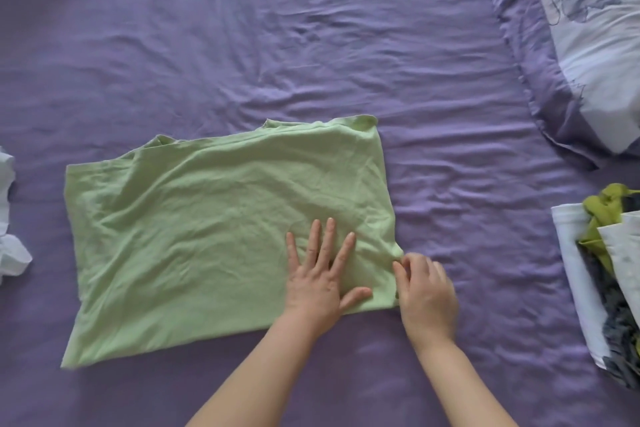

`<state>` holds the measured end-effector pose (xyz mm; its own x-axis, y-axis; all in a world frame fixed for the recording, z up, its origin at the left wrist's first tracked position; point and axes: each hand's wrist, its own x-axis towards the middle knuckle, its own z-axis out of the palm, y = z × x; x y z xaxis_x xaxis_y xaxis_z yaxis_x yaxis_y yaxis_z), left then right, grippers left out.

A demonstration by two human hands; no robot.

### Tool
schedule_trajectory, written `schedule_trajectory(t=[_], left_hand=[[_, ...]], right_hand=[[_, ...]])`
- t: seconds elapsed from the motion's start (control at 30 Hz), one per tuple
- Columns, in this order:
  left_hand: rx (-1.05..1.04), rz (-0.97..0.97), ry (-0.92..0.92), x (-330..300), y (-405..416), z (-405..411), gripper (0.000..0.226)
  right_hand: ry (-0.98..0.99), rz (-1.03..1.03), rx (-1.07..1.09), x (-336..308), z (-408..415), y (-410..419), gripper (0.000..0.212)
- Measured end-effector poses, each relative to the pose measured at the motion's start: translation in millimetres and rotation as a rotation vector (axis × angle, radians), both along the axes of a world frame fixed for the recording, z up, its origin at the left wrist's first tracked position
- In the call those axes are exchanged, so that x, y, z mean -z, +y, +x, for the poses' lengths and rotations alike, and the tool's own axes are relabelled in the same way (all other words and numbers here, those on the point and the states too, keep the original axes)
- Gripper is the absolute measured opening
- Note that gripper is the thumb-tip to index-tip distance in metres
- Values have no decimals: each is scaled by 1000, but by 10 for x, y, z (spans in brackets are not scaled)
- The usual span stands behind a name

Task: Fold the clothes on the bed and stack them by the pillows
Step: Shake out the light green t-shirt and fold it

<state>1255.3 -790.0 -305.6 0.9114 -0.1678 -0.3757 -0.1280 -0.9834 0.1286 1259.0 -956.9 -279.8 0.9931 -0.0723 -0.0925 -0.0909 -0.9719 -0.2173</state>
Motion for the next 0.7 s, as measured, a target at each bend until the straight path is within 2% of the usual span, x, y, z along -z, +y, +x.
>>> schedule_trajectory(t=[0.03,0.1,0.17,0.23,0.27,0.4,0.43,0.5,0.57,0.67,0.7], left_hand=[[-18,0,3,-16,-2,-13,89],[-59,-5,4,-39,27,-62,90],[-97,-11,2,-50,136,-124,85],[-141,-6,4,-52,313,-185,78],[-169,-2,15,-50,416,-214,75],[-256,82,50,14,890,-307,72],[-288,95,52,34,1027,-325,70],[-372,100,69,38,1325,-364,67],[-449,107,58,10,1651,-412,66],[-542,107,-4,-79,2101,-453,64],[-591,92,-27,-117,2255,-461,63]], right_hand=[[-93,12,-92,8,-8,60,15],[-123,10,-267,39,-28,86,29],[-54,-4,-218,45,-34,52,40],[-36,-39,-113,4,-37,68,38],[-58,-65,-136,-15,-38,142,36],[23,27,-534,-23,42,686,50],[89,28,-548,-18,88,810,53],[210,6,-373,-9,190,1007,57],[190,45,-251,-12,275,1223,58],[67,107,-476,-49,307,1767,60],[80,125,-545,-50,309,1991,60]])
